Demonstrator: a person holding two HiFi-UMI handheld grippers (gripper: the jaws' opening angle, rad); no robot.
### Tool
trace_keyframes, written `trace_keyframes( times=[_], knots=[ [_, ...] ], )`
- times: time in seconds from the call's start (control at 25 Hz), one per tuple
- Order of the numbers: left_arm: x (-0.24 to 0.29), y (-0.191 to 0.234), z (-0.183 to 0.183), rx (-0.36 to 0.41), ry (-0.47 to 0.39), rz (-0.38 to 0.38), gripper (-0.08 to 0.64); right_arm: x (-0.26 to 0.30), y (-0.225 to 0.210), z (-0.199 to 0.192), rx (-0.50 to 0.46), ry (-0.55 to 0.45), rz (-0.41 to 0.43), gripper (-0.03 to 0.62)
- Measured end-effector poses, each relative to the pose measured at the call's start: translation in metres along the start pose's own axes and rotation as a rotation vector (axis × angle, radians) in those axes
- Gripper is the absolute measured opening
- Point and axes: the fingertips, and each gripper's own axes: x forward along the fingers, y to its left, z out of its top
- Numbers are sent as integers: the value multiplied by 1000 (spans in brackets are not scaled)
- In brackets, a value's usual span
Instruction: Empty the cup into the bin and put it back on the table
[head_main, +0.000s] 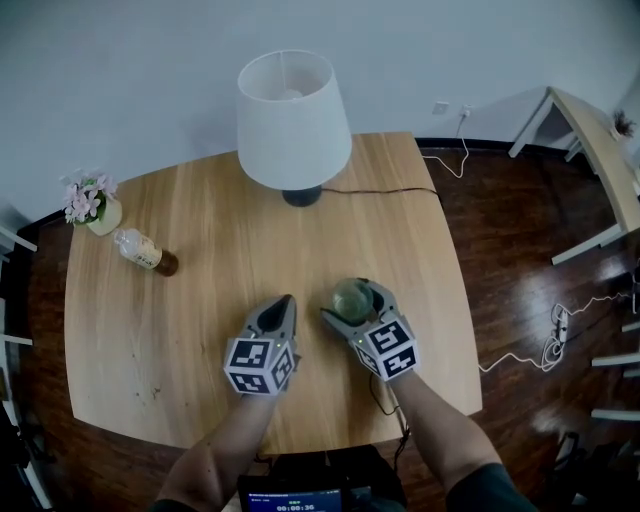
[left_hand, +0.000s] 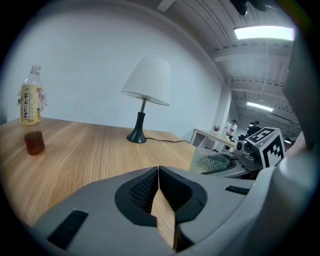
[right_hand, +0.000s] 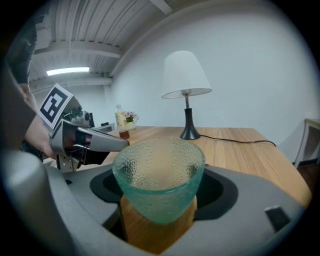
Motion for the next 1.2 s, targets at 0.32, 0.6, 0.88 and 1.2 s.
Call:
trace_keyframes(
  times=[0.32,0.6,0.88,1.2],
  knots=[
    [5,0,-9,-20,14,4,2,9,4,0,-20,-9,6,400],
    [2,-6,-8,-14,11,-11,2,14,4,0,-44,1,15,468],
    [-19,-8,14,-15,-49,-31,2,-7,11,11,-11,-27,12,468],
    [-62,-22,49,-4,-153,-91,2,-46,0,20,11,-58,-87,468]
  ],
)
